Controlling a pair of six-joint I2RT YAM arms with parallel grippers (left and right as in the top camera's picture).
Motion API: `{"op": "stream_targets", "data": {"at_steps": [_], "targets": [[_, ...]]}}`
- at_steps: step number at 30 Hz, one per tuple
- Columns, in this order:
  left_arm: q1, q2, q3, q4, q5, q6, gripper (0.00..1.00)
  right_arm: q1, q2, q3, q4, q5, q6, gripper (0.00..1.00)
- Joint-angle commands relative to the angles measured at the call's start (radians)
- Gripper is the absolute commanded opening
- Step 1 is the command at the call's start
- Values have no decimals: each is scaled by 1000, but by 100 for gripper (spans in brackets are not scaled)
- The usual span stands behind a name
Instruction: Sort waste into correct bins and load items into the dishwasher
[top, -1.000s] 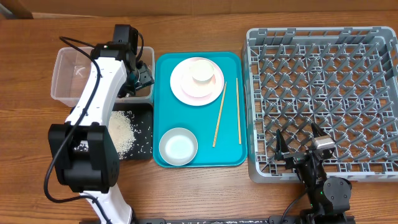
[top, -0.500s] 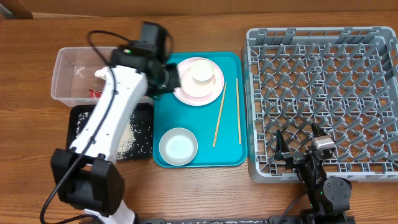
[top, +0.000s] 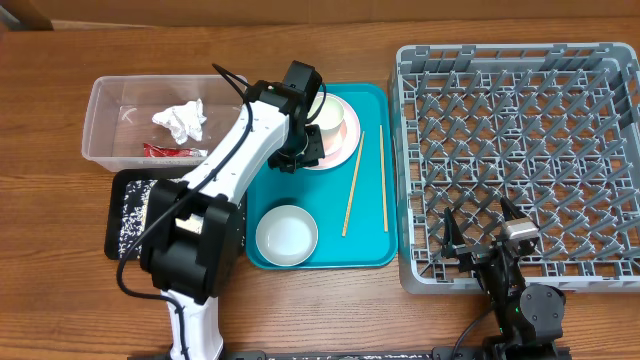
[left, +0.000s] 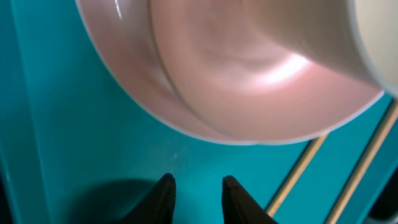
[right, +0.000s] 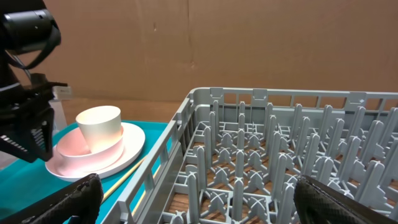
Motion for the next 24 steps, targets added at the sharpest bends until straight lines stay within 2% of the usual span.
{"op": "stream_targets", "data": {"at_steps": [1, 24], "targets": [[5, 22, 7, 29, -16, -25, 28, -1, -10, -11, 6, 2, -2, 100], [5, 119, 6, 54, -16, -39, 30, -1, -10, -11, 6, 2, -2, 100]]}}
